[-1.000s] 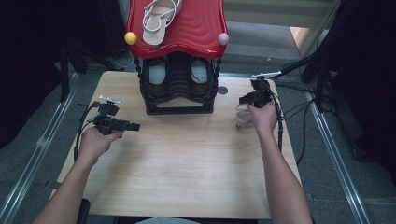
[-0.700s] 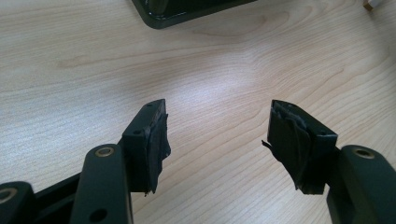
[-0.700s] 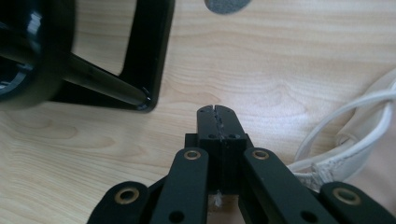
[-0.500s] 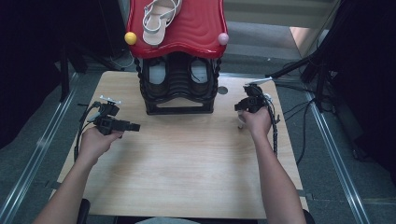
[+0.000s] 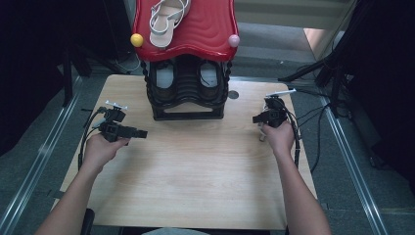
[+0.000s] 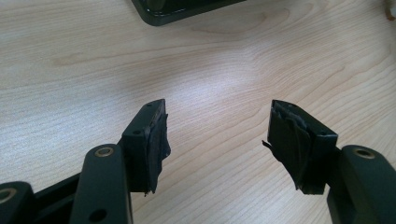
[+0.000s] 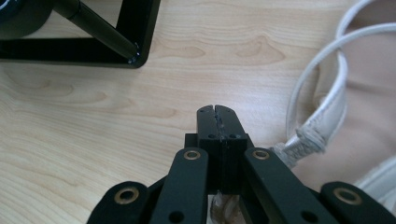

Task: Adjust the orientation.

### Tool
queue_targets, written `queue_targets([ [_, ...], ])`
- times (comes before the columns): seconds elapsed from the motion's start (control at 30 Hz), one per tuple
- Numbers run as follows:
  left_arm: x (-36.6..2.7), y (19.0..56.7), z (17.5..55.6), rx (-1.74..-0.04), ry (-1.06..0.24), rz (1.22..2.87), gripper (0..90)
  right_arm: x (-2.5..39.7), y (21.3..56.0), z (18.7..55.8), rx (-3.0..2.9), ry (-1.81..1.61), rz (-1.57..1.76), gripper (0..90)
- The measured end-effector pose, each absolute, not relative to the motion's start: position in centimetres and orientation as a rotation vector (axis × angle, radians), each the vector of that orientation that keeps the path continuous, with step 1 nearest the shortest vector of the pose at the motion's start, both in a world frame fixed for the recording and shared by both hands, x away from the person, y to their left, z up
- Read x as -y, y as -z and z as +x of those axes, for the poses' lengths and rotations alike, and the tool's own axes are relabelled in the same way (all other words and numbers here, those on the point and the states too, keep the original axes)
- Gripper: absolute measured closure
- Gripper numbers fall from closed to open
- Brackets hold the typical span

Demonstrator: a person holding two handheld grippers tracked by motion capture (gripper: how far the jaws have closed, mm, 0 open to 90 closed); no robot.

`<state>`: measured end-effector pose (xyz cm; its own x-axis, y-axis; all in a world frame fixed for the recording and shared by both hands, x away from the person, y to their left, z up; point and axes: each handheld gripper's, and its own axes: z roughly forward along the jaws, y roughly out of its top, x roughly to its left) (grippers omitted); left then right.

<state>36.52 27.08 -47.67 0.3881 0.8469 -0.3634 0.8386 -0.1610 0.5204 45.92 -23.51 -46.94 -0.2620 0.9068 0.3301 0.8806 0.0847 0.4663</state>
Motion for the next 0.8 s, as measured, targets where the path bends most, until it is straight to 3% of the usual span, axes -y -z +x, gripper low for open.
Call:
queue_targets([
  [0.5,-26.9,47.8,36.5,-1.442,-0.011,1.989,38.2,26.4,46.9,44.4,-2.299,-0.907,1.891,89.1],
  [0.8,-26.8,47.9,36.6,-1.437,-0.012,2.006,38.1,26.7,44.9,44.4,-2.297,-0.934,1.844,78.3],
])
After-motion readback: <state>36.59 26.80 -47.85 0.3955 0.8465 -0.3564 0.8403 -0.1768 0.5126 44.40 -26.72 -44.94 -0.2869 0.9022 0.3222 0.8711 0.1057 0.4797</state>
